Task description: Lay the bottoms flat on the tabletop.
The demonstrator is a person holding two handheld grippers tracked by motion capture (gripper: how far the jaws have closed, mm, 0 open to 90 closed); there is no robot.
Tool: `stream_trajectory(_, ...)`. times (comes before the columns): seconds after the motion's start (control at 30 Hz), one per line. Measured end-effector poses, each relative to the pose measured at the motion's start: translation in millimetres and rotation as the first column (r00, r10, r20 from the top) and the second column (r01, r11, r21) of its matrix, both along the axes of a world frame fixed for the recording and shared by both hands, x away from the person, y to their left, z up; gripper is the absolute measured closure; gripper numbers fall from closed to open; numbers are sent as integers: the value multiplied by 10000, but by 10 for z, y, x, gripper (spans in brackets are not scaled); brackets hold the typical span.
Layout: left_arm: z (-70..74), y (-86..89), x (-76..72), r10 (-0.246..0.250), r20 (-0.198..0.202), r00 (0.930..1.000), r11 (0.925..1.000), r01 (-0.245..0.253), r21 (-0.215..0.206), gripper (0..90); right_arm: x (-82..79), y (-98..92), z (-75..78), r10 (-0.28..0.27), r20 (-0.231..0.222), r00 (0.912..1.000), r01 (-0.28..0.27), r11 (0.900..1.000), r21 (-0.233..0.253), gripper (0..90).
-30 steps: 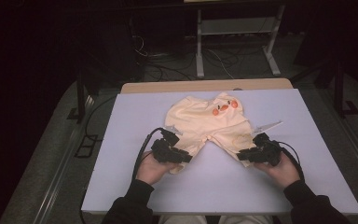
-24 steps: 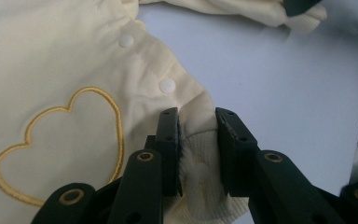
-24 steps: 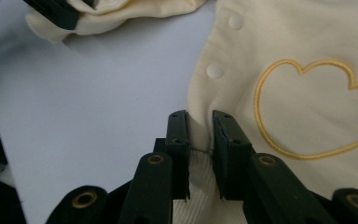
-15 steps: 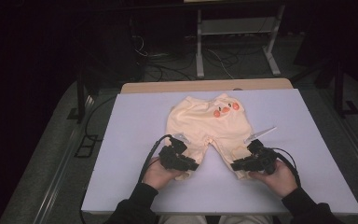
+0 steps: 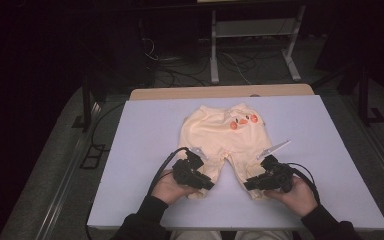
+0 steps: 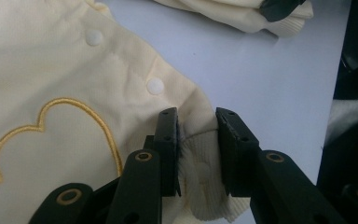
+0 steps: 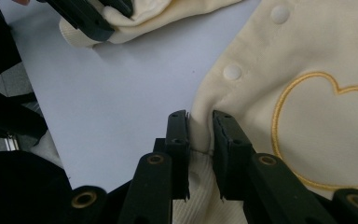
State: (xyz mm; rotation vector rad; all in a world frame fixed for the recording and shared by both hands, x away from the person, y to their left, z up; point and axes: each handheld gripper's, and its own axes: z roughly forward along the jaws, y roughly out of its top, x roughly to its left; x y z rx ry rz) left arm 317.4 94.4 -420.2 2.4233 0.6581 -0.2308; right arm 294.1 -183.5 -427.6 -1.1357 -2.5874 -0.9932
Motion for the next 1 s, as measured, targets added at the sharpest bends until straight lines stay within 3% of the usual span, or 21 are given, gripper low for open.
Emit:
stream_trajectory(0.2, 1, 32, -12, -237, -193, 9995, 9997, 237, 21, 679, -35, 13, 9, 148, -37, 9999, -148, 9998, -124, 755)
stream_trajectory(0.3, -11, 50, -7, -342, -470, 9983, 9990, 329, -294, 601, -68, 4, 22, 226, 25, 9997, -226, 9997, -73, 738)
stream_trajectory(0.43, 12, 104, -7, -287, -458, 9985, 9972, 254, -701, 480, -84, -35, 50, 215, 45, 9998, -216, 9996, 201, 697)
stream_trajectory(0.53, 58, 152, -16, 37, -125, 9999, 9943, -50, -1069, 396, -88, -73, 88, 190, 105, 9998, -196, 9977, 644, 657)
stream_trajectory(0.7, 124, 245, -1, 723, 526, 9960, 9833, -623, -1712, 250, -86, -137, 166, -270, 945, 9952, 192, 9964, 822, 497)
stream_trajectory(0.83, 166, 303, 7, 1443, 1340, 9804, 9713, -1144, -2087, 128, -65, -205, 220, -749, 1440, 9867, 591, 9920, 1112, 318)
stream_trajectory(0.97, 169, 341, 29, 1889, 1493, 9706, 9611, -1515, -2308, 0, -26, -255, 244, -1077, 1761, 9785, 868, 9887, 1221, 121)
stream_trajectory(1.0, 166, 348, 23, 1982, 1580, 9674, 9590, -1580, -2354, 0, -15, -269, 244, -1160, 1774, 9773, 946, 9876, 1251, 110)
